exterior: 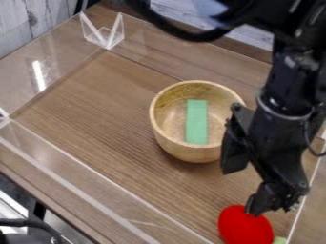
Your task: Move the red object to the left side of the table
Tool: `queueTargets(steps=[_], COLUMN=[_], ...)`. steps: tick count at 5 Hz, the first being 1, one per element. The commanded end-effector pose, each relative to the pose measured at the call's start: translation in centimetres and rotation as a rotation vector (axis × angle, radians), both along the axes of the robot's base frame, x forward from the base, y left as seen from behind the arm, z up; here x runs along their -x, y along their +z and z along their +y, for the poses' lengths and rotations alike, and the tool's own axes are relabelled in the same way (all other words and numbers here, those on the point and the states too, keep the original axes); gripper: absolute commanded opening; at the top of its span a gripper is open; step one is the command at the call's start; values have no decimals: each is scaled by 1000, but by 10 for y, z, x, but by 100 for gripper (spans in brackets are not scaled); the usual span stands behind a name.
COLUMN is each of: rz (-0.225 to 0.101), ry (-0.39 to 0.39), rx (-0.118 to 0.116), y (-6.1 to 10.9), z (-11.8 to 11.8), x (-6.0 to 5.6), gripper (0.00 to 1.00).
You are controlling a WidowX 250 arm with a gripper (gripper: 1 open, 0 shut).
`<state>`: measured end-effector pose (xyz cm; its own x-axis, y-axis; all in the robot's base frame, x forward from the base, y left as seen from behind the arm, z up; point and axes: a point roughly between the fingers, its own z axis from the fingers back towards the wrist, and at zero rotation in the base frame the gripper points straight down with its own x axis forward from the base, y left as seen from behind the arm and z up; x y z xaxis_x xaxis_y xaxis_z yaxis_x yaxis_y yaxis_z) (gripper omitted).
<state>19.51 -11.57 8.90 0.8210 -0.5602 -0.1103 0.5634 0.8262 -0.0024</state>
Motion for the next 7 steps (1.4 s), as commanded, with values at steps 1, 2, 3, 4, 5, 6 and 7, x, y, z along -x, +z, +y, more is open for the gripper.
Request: queueTargets(steps=[1, 2, 3, 4, 5, 6, 7], rz=[-12, 4, 24, 31, 29, -1, -36], ry=[10, 19, 35, 40, 46, 66, 110], rx=[19, 19, 14, 9, 4, -13, -22], y=[-4, -19, -33, -39, -36, -14, 15], z=[-6, -14, -23, -14, -4, 9, 24], x=[4, 7, 8, 7, 6, 2, -5], gripper=[100, 100, 100, 0, 0, 0, 0])
